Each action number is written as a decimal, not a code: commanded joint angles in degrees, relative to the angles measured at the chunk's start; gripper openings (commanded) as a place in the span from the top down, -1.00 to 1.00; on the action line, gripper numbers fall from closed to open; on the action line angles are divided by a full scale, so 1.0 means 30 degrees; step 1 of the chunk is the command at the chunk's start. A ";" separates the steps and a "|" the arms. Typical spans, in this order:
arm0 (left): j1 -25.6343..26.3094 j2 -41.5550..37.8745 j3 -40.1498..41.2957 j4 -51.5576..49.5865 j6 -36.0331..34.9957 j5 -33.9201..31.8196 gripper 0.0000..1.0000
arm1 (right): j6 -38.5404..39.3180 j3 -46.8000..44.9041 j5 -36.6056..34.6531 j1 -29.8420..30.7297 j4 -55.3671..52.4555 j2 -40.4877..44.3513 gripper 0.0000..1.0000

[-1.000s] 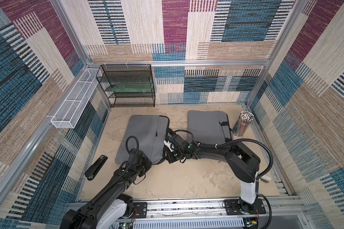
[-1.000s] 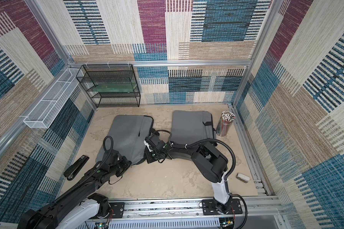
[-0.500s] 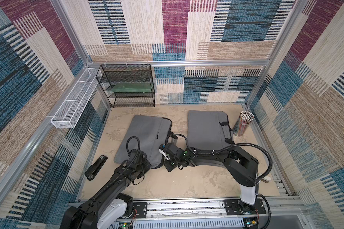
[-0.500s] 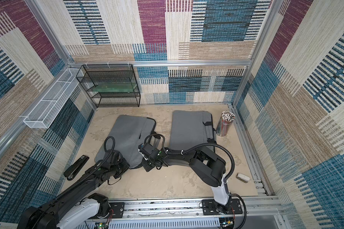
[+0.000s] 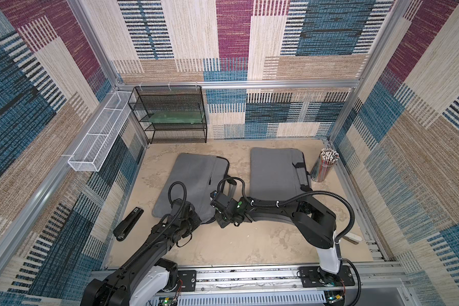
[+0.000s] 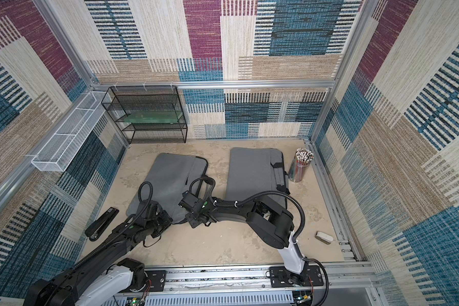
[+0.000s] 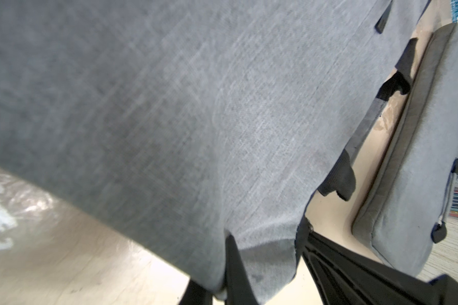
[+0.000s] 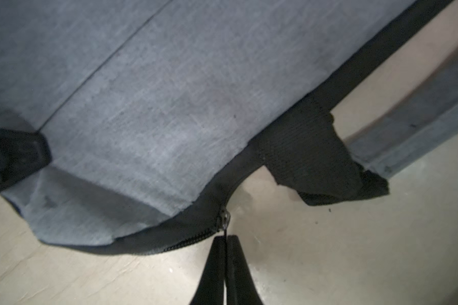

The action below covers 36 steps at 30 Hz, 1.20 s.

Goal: Open the zippered laptop bag and take out the laptop
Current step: Unzip the zipper on the zippered laptop bag.

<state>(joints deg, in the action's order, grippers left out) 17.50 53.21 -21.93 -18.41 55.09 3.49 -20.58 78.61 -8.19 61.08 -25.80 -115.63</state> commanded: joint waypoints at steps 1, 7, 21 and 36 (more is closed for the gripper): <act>-0.0207 -0.0315 0.0104 -0.2111 -0.0608 -0.2987 1.00 | -0.0817 0.0007 -0.4577 -0.0324 -0.3461 -0.0157 1.00; -0.0361 -0.1026 0.0140 -0.2959 -0.0990 -0.3314 1.00 | -0.0965 0.0128 -0.5335 -0.1496 -0.3570 -0.0137 1.00; -0.0961 -0.1579 -0.0121 -0.3803 -0.1147 -0.3834 1.00 | -0.1411 -0.0552 -0.5177 -0.2274 -0.3210 0.0195 1.00; -0.2049 -0.1799 -0.0395 -0.4006 -0.1404 -0.3857 1.00 | -0.1441 -0.0612 -0.3900 -0.3454 -0.2100 0.0426 1.00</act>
<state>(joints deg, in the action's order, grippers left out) 12.21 48.05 -23.03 -24.36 51.86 4.08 -22.98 76.97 -6.37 52.12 -22.37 -114.19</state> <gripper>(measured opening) 0.088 0.078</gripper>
